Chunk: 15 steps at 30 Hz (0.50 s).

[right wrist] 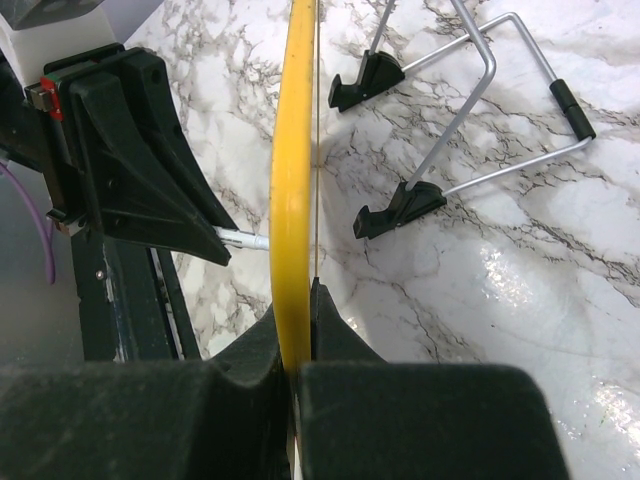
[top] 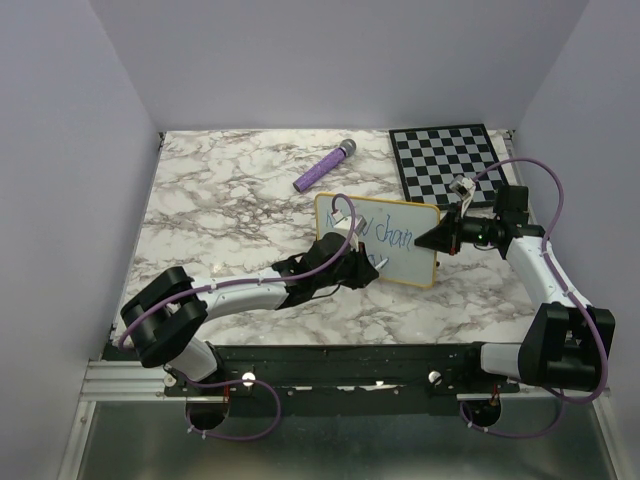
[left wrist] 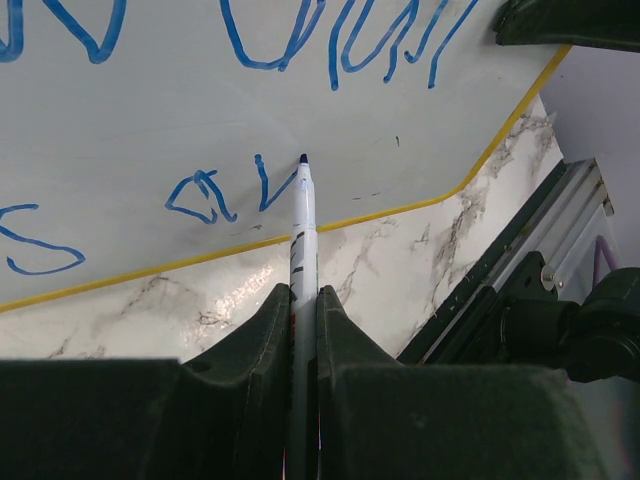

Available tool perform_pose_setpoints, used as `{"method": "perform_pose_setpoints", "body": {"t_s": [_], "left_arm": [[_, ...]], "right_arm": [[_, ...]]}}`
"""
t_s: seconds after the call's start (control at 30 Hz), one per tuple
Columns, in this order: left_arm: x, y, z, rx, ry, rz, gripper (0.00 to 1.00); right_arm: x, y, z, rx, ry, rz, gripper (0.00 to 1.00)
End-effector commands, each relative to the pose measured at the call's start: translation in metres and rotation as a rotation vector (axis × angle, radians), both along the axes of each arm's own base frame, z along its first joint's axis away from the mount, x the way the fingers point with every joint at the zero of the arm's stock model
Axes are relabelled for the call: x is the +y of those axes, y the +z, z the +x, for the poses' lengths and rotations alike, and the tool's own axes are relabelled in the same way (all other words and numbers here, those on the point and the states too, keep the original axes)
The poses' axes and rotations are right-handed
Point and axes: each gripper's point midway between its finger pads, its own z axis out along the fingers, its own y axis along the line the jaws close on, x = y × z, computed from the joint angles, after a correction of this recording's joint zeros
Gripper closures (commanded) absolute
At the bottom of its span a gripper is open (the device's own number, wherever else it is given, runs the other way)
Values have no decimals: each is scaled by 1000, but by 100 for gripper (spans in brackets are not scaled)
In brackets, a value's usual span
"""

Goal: Write a sentence on the whiteboard

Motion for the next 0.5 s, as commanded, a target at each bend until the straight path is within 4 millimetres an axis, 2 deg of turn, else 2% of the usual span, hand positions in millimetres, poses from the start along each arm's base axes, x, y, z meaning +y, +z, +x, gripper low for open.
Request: {"method": "perform_pose_setpoints", "body": {"t_s": [0.0,0.47], "left_arm": [[-3,6,8,-20,19,-13,100],[-4,-11,-3,34,-24,15,100]], "right_arm": [[4,11,-6,-11,27,38,99],[4,12,-6,-11,29,41,99]]}}
